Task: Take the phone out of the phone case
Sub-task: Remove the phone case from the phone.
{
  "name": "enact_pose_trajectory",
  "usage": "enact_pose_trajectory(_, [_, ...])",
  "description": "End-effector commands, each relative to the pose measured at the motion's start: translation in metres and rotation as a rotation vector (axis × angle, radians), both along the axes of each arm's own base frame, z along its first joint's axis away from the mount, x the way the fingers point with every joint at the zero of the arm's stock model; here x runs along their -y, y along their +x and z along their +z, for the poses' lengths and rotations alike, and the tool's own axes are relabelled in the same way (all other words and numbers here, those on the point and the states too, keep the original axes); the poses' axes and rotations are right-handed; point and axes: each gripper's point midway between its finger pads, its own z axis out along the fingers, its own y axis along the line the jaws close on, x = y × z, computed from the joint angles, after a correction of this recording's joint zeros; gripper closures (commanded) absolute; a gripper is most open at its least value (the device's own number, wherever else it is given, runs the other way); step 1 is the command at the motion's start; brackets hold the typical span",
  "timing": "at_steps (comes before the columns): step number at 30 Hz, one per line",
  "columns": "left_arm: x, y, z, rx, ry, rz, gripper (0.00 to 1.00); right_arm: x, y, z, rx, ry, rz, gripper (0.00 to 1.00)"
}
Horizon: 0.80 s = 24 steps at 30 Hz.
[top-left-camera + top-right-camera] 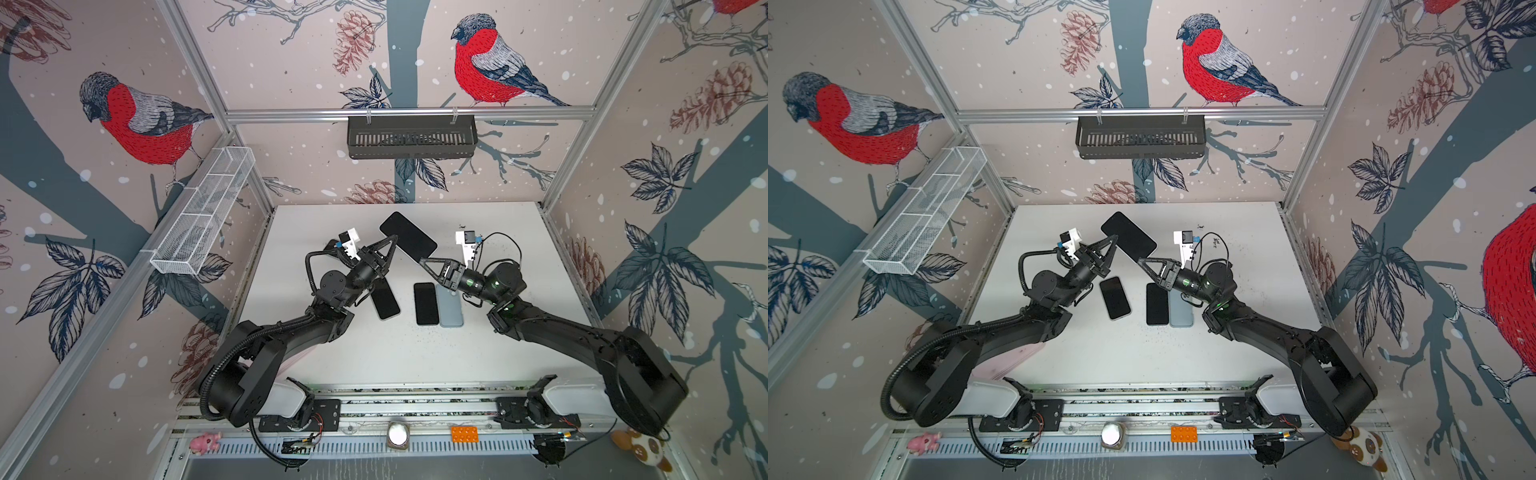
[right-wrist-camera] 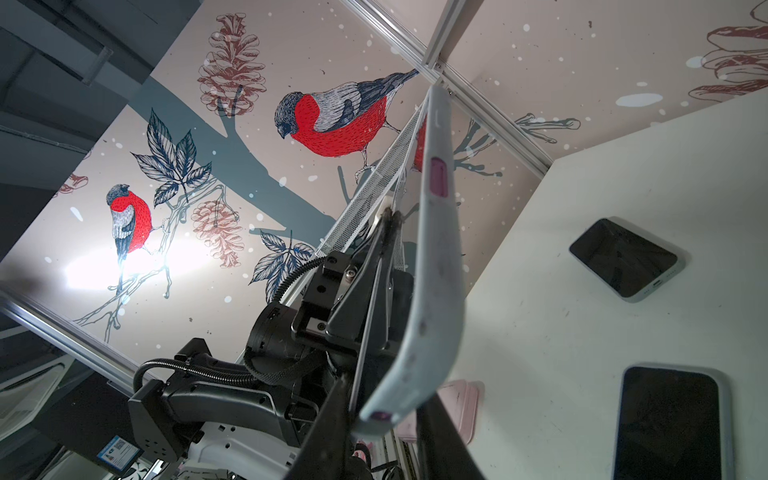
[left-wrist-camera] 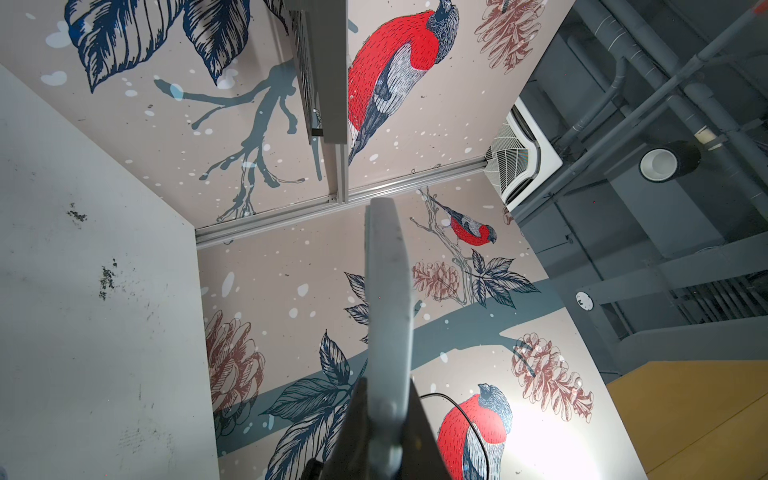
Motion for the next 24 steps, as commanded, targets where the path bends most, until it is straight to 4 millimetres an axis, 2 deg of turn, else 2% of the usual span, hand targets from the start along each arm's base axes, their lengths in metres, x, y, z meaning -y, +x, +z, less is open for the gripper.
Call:
enact_pose_trajectory(1, [-0.006, -0.009, 0.024, 0.084, -0.062, 0.003, 1.0, 0.0, -0.004, 0.01, 0.024, 0.032, 0.015, 0.78])
enact_pose_trajectory(7, [-0.005, -0.007, 0.023, 0.075, -0.057, 0.007, 1.0, 0.0, -0.01, 0.007, 0.032, 0.026, 0.033, 0.96])
enact_pose_trajectory(20, [0.001, -0.008, 0.025, 0.022, -0.072, -0.011, 1.0, -0.002, -0.021, -0.013, 0.2, -0.132, 0.026, 0.96])
enact_pose_trajectory(24, [0.007, -0.009, 0.026, 0.009, -0.071, -0.025, 1.0, 0.002, -0.026, -0.007, 0.29, -0.159, 0.009, 0.97])
